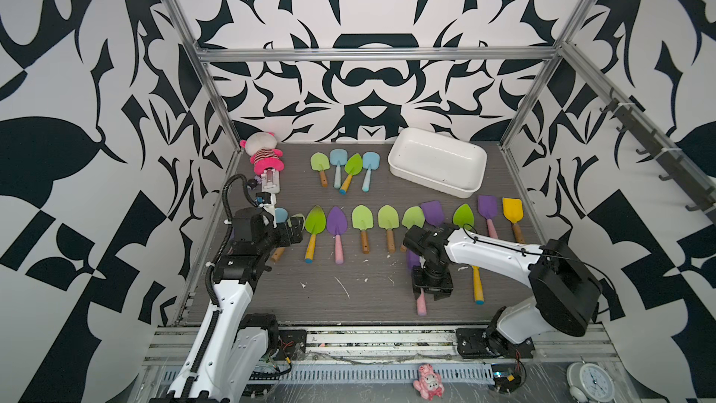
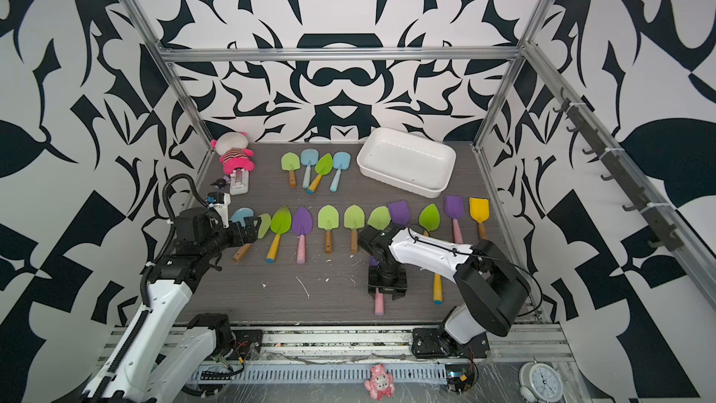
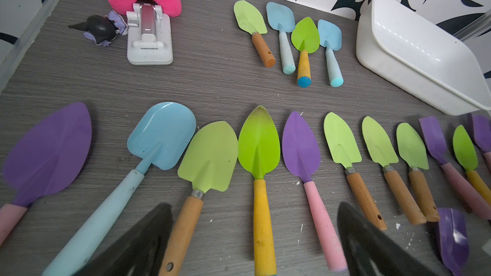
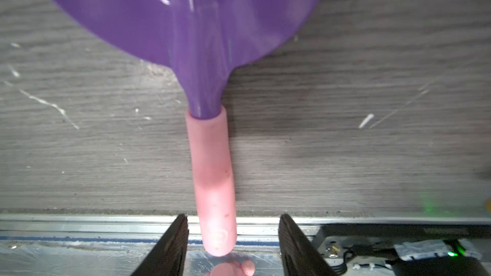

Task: Take the shovel out of the storage box
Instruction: Adjust the shovel at the center of the board, then reset both arms

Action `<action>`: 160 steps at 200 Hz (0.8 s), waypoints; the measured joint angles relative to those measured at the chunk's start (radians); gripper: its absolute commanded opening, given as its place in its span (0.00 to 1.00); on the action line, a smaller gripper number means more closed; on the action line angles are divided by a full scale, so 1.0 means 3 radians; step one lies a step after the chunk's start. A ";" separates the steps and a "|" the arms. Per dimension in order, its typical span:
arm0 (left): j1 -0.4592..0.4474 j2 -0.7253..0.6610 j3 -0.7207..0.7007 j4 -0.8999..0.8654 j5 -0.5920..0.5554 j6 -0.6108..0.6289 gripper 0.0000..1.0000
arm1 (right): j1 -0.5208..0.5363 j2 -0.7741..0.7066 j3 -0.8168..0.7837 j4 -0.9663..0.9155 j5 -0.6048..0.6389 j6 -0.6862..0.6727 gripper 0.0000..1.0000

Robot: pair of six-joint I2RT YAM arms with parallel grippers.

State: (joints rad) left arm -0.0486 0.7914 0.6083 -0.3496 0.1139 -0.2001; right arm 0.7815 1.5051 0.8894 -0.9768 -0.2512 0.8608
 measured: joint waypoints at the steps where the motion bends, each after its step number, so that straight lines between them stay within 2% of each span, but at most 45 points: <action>1: 0.0000 0.0000 0.0000 0.0000 0.0000 -0.0003 0.99 | -0.0004 -0.0008 0.0006 -0.0003 0.0006 -0.0004 0.67; 22: -0.0006 0.0008 -0.0004 0.0029 0.0027 -0.0048 0.99 | -0.0088 -0.0258 0.0168 -0.0168 0.0201 -0.0127 0.84; 40: -0.0017 0.0058 -0.0062 0.0179 0.0028 -0.0111 0.99 | -0.0223 -0.0668 0.0277 -0.0183 0.0594 -0.0362 0.99; 57: -0.0020 0.0125 -0.0257 0.0473 -0.0050 -0.0153 0.99 | -0.0412 -0.1105 0.0239 0.0034 0.1062 -0.0707 1.00; 79: -0.0024 0.0191 -0.0698 0.1054 -0.0243 -0.0128 0.99 | -0.0739 -0.1776 -0.0341 0.1012 0.1677 -0.1356 1.00; 103: -0.0023 0.0430 -0.1025 0.1745 -0.0488 0.0074 0.99 | -0.1212 -0.2143 -0.1283 0.2305 0.2001 -0.2059 1.00; 117: -0.0022 0.0750 -0.1043 0.2172 -0.0580 0.0201 0.99 | -0.1558 -0.2111 -0.1748 0.3059 0.2028 -0.2372 1.00; 129: -0.0019 0.1085 -0.1039 0.2560 -0.0599 0.0299 0.99 | -0.1864 -0.1879 -0.1998 0.3591 0.1966 -0.2550 1.00; 142: -0.0019 0.1492 -0.1044 0.3000 -0.0605 0.0389 0.99 | -0.2101 -0.1504 -0.2075 0.4077 0.1863 -0.2679 1.00; 160: -0.0006 0.2083 -0.1029 0.3571 -0.0594 0.0496 0.99 | -0.2192 -0.0899 -0.2057 0.4845 0.1696 -0.2800 1.00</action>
State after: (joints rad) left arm -0.0505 1.4162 0.2996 0.7216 -0.0643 -0.0513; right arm 0.1238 1.2354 0.2722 0.4767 0.2577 0.0208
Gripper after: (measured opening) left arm 0.992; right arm 0.998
